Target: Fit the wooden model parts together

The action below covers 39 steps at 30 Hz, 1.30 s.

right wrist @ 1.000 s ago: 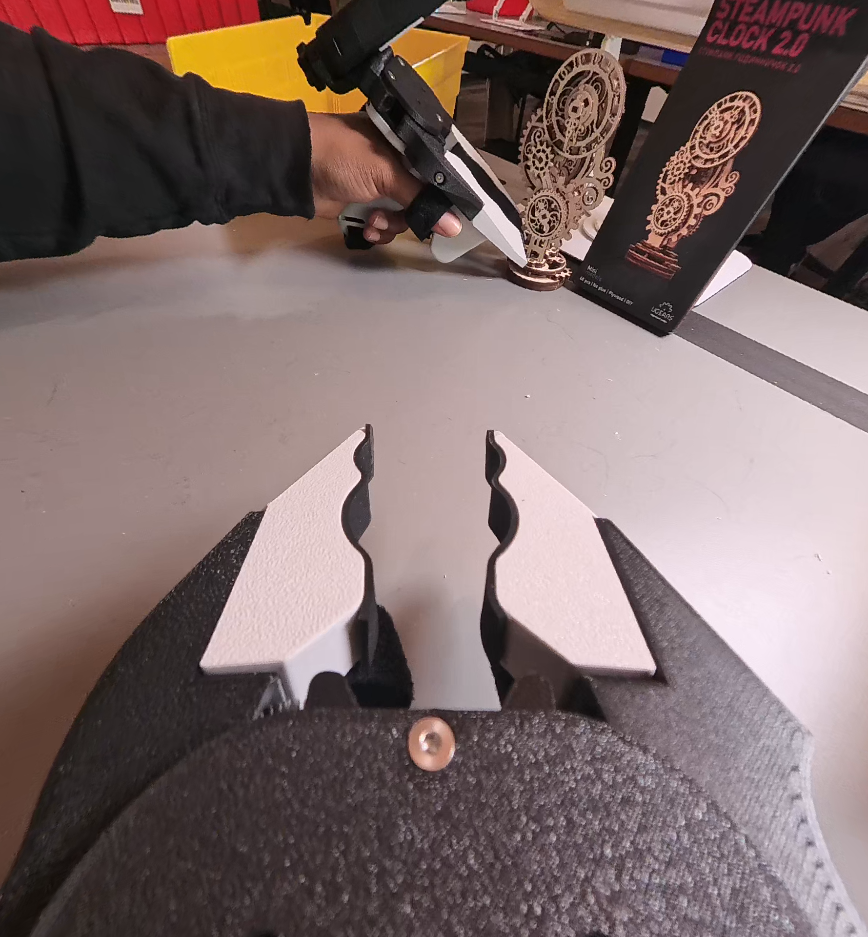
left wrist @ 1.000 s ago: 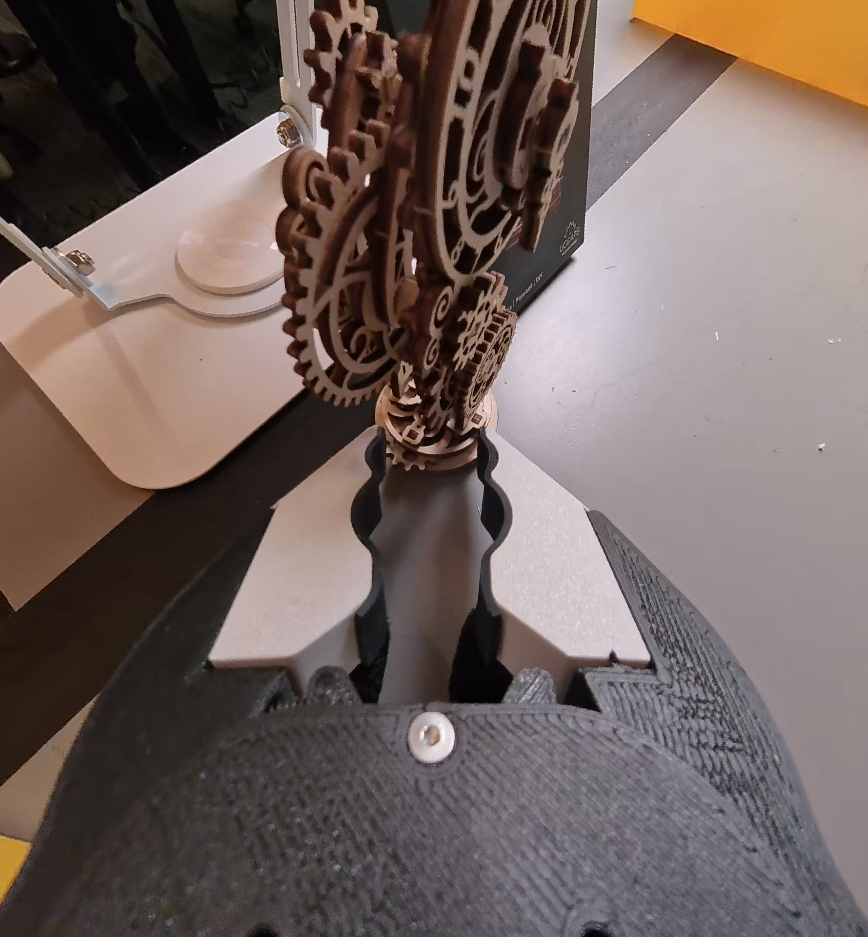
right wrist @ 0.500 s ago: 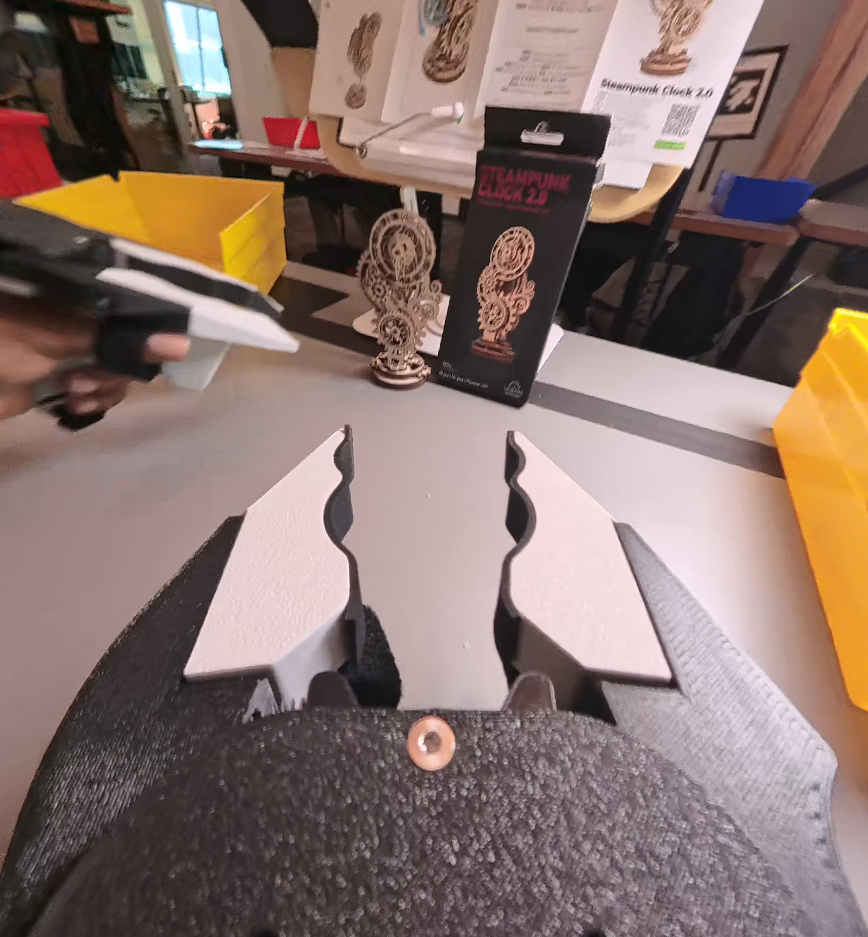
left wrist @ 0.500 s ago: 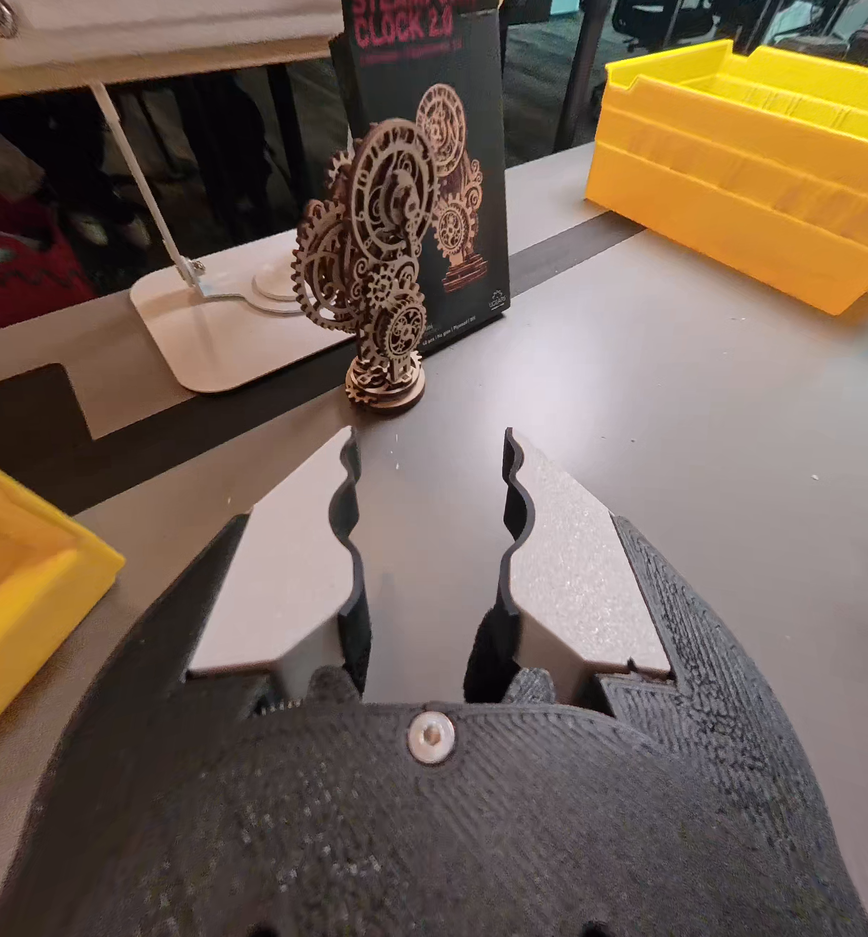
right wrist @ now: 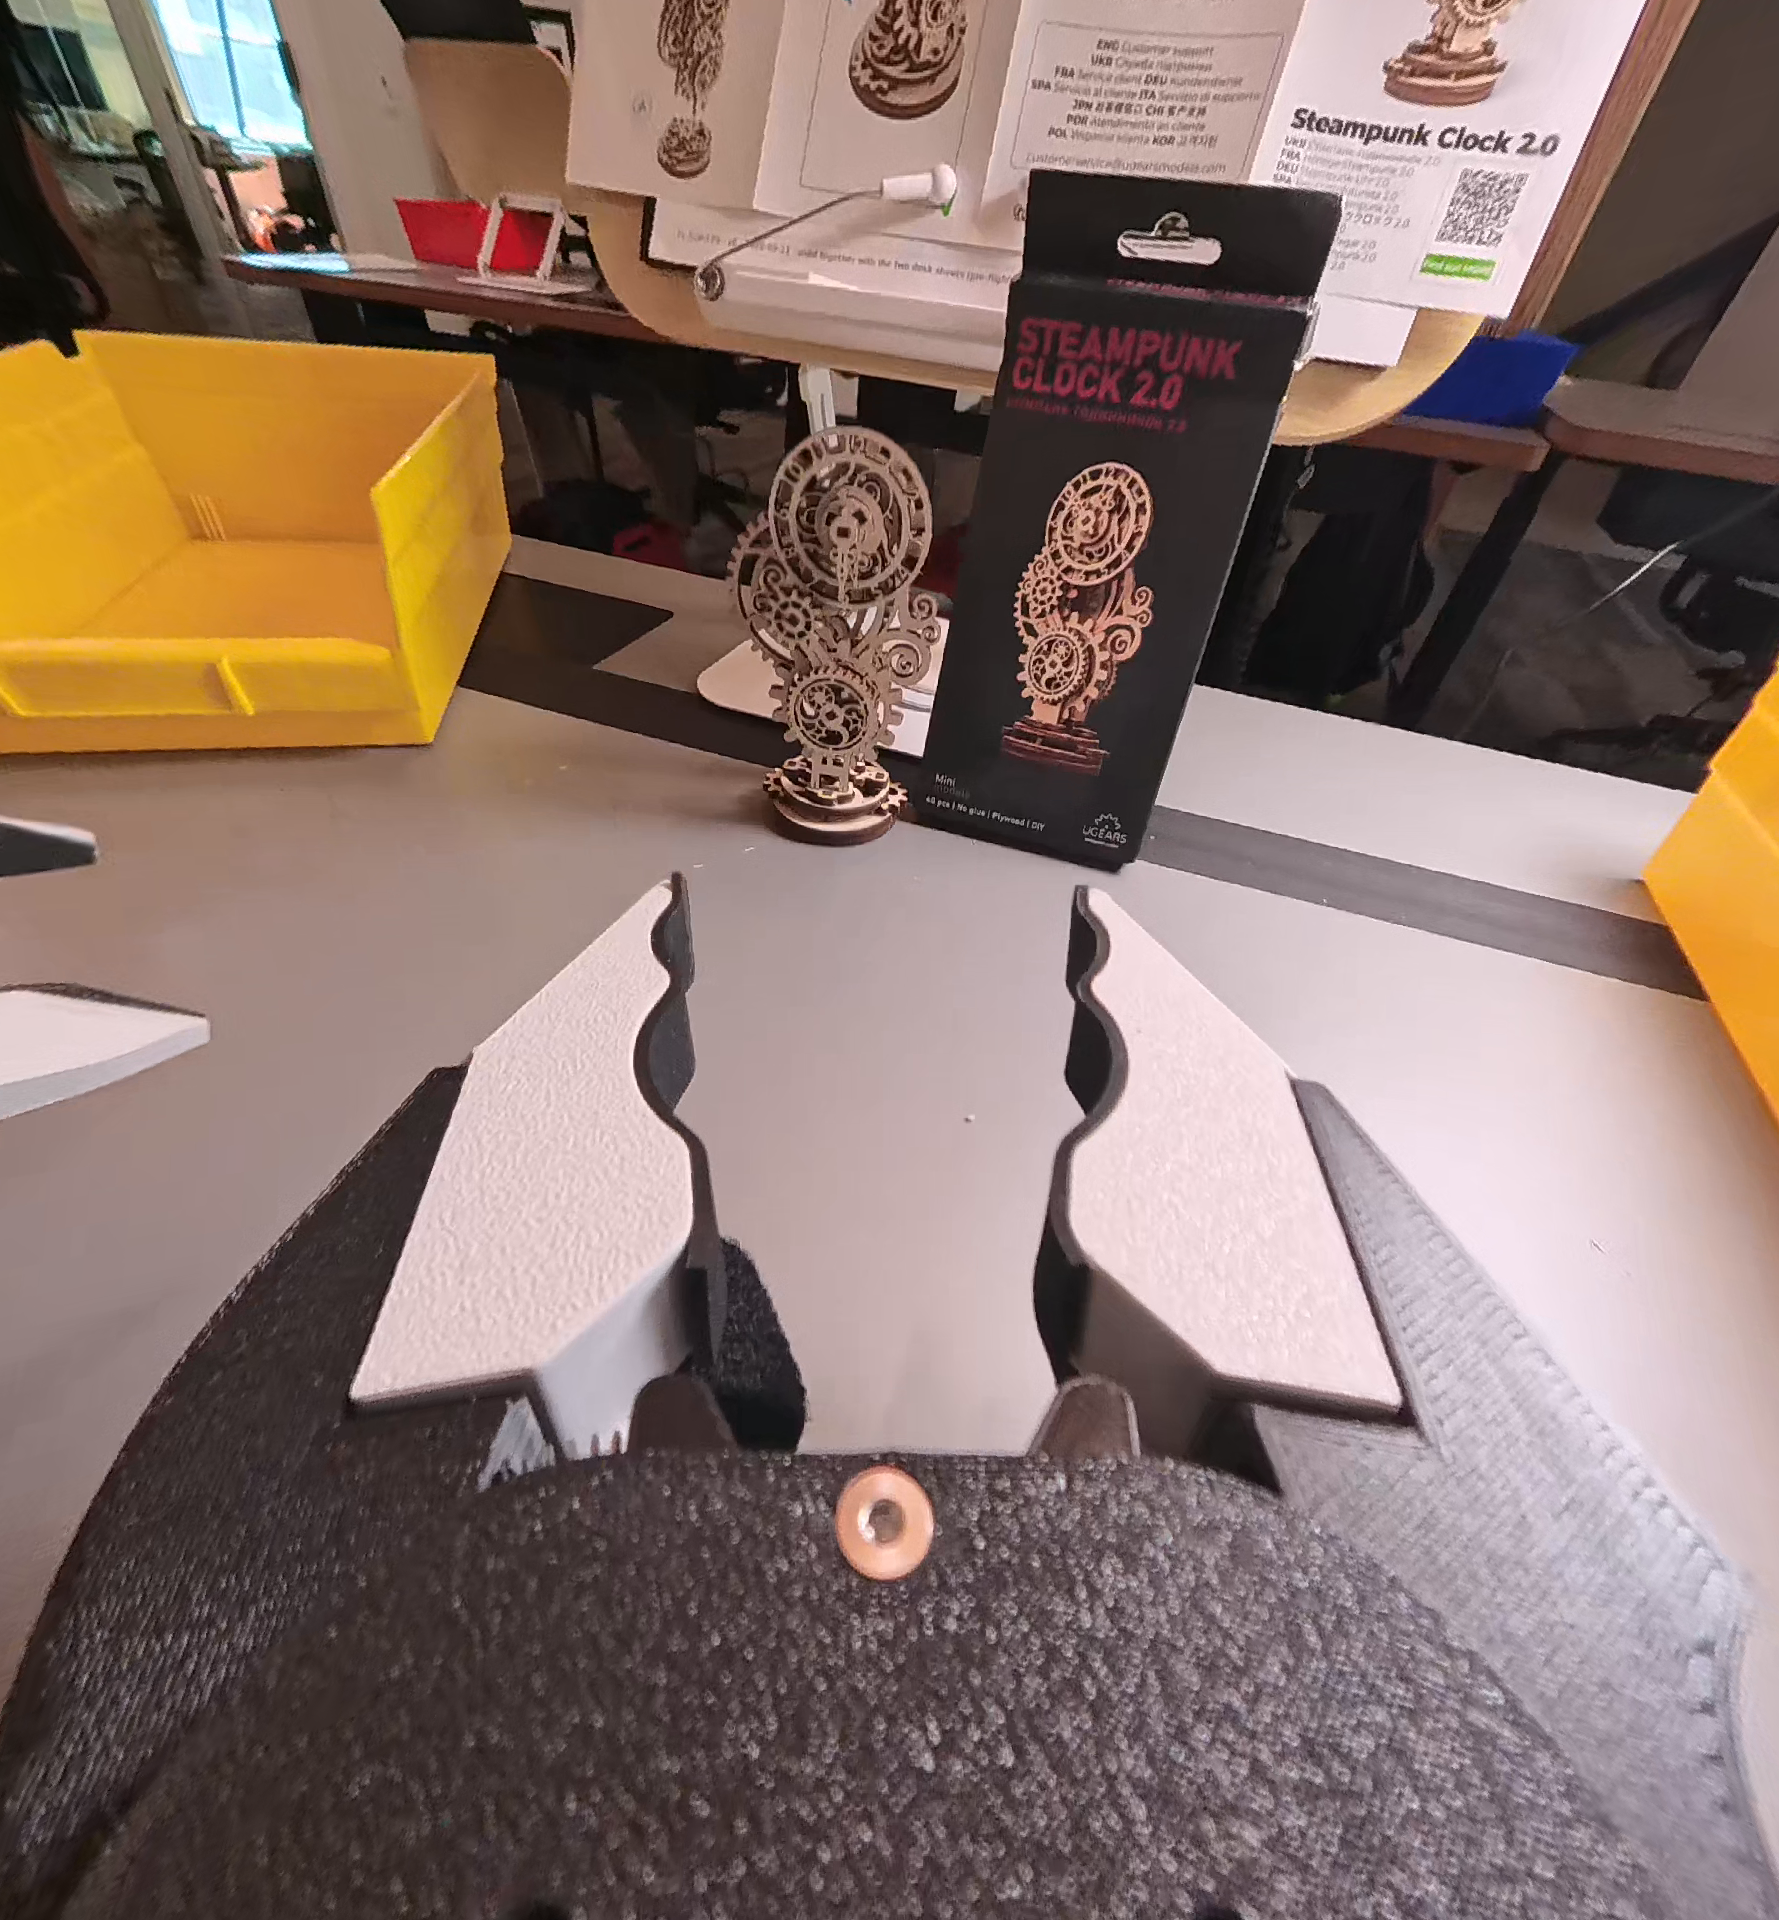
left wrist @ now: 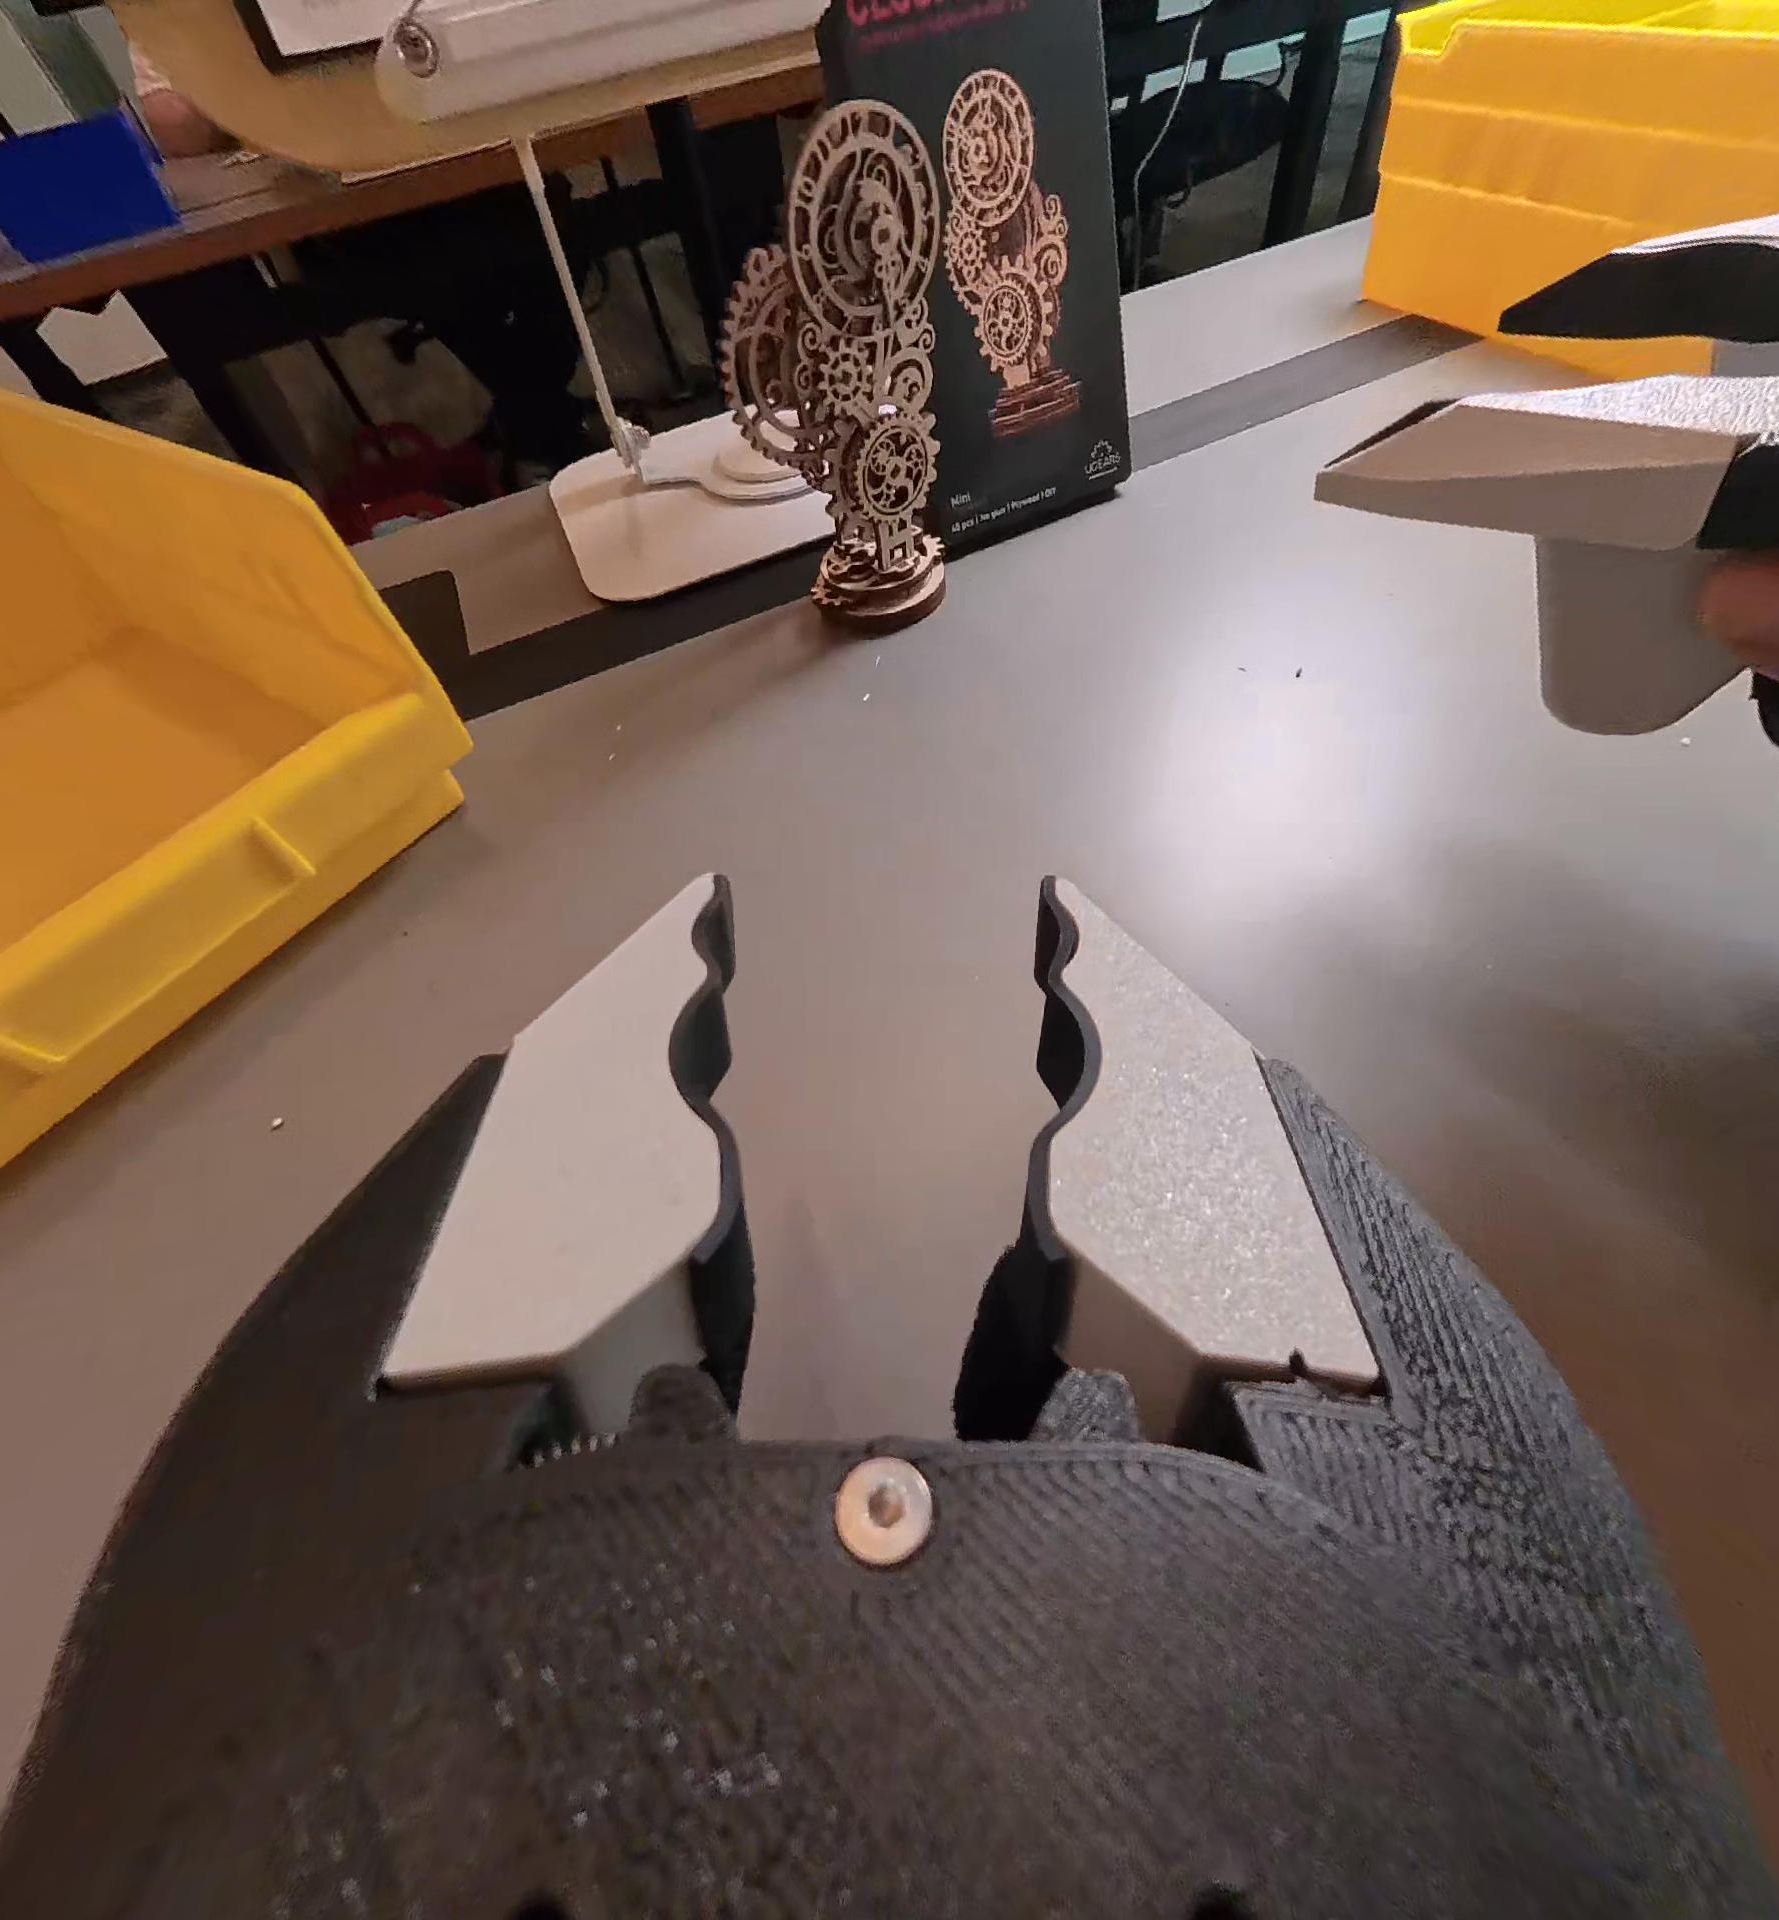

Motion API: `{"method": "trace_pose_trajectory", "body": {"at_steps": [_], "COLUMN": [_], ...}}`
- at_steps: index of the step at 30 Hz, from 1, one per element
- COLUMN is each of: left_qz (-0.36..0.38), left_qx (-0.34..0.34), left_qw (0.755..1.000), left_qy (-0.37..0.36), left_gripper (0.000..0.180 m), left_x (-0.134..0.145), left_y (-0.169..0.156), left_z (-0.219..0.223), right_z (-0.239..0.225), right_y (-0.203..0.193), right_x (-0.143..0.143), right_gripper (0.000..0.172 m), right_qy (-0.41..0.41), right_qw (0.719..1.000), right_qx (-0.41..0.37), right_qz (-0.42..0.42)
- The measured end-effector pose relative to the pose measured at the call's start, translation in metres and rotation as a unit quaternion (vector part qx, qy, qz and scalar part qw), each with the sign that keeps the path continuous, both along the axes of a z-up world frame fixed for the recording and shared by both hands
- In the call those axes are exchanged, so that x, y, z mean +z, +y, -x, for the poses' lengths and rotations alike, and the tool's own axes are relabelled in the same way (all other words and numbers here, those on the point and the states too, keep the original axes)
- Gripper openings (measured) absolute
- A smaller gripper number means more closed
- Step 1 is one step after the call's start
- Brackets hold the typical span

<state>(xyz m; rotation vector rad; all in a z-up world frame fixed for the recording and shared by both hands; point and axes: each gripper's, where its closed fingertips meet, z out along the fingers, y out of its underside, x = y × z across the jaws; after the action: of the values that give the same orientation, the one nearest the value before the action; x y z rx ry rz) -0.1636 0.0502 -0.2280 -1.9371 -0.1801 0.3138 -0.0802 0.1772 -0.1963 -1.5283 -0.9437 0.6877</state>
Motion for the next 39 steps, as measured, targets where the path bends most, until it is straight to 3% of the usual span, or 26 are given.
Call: {"method": "trace_pose_trajectory", "body": {"at_steps": [7,17,27,39], "left_qz": [0.001,-0.009,-0.011,-0.030], "left_qx": [0.005,0.081,0.113,0.112], "left_qw": [1.000,0.996,0.993,0.992], "left_qy": [-0.024,-0.026,-0.034,-0.041], "left_gripper": [0.058,0.058,0.040,0.050], "left_x": [-0.014,-0.014,-0.015,-0.011], "left_y": [0.049,0.110,0.122,0.120], "left_z": [-0.028,-0.018,-0.009,-0.009], "right_z": [0.000,-0.001,0.003,0.001], "right_y": [-0.003,0.003,0.012,0.012], "right_x": [-0.006,-0.014,-0.020,-0.016], "right_gripper": [0.071,0.070,0.071,0.071], "right_qy": [-0.013,-0.020,-0.028,-0.024], "right_qw": [1.000,1.000,1.000,1.000], "right_qx": [0.001,0.003,0.003,0.004], "right_qz": [-0.009,-0.002,0.000,-0.010]}}
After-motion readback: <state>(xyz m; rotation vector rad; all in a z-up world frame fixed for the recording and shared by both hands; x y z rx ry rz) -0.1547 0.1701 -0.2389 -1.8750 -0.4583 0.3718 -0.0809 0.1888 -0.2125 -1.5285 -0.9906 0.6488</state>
